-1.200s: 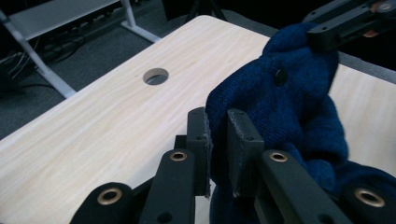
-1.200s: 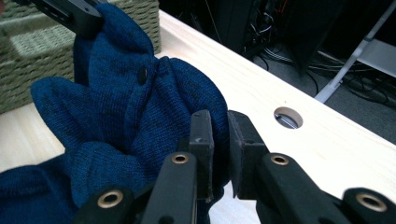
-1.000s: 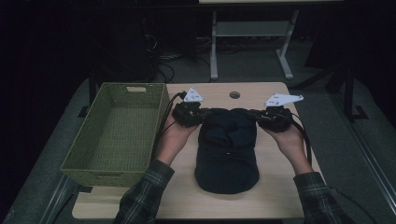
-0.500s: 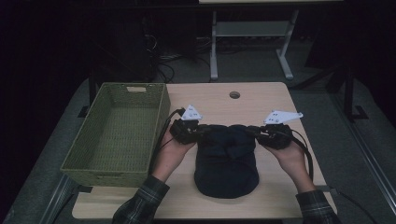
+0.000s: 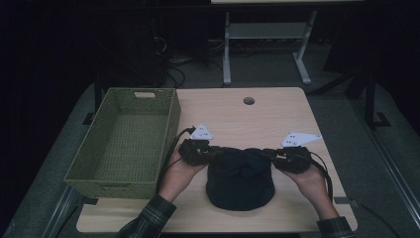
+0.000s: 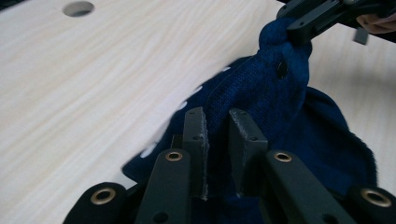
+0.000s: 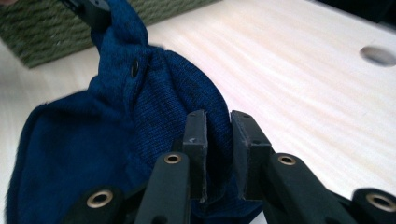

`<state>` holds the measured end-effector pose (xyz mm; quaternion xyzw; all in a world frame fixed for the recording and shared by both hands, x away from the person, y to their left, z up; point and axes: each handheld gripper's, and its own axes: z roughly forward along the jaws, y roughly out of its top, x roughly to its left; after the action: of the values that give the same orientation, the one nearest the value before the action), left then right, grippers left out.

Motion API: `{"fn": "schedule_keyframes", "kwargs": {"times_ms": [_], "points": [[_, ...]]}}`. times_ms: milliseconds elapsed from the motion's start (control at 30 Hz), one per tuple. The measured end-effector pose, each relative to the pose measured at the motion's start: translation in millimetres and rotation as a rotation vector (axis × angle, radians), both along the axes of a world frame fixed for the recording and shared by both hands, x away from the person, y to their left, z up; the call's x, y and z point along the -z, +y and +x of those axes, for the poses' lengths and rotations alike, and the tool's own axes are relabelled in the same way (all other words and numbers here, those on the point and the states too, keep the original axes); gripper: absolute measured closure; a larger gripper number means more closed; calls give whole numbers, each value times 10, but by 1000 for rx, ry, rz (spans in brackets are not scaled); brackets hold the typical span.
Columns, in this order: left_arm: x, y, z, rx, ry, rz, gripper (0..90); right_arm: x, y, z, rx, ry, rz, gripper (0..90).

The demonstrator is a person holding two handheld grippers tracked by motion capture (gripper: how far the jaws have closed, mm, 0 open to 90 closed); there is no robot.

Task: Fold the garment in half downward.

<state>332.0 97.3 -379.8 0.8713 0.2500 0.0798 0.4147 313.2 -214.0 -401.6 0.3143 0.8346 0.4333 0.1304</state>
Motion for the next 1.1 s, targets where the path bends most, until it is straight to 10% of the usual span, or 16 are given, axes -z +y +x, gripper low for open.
{"fn": "schedule_keyframes", "kwargs": {"times_ms": [400,667,1100], "points": [[120,43,-241,54,78,19,739,146,-24,-274,-61,63,-5,724],[-11,111,-413,74,60,-1,638,104,-113,-424,-79,75,33,638],[-102,183,-179,19,69,-31,830,-16,-269,-280,-39,57,61,798]]}}
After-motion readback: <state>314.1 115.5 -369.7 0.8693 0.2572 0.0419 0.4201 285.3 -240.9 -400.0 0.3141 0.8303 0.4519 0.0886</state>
